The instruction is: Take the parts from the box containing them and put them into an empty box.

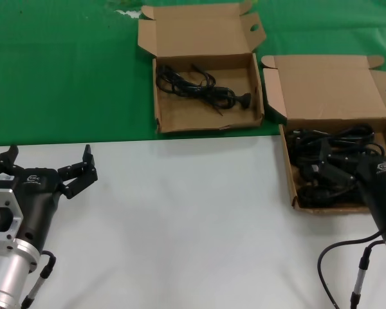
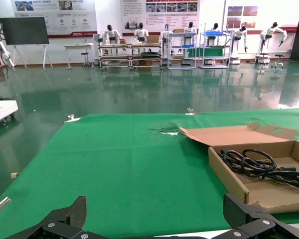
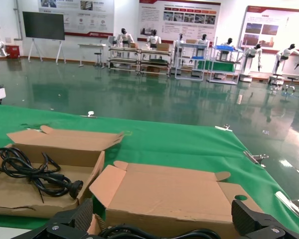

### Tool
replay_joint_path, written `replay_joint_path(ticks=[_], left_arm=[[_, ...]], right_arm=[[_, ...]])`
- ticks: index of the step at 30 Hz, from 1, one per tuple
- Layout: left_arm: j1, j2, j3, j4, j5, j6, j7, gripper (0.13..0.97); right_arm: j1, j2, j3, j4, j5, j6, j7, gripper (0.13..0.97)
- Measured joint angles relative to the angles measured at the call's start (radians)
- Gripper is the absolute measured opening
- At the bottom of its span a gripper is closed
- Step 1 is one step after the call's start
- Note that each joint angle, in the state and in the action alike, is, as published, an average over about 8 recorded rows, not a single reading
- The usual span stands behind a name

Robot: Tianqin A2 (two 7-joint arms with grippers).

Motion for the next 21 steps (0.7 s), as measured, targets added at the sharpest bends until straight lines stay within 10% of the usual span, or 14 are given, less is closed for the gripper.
replay_joint_path(ticks=[21], left_arm=[[0.0,0.0,0.0,0.0,0.0,0.0,0.0,0.966]], right_arm=[[0.0,0.0,0.0,0.0,0.0,0.0,0.0,0.966]])
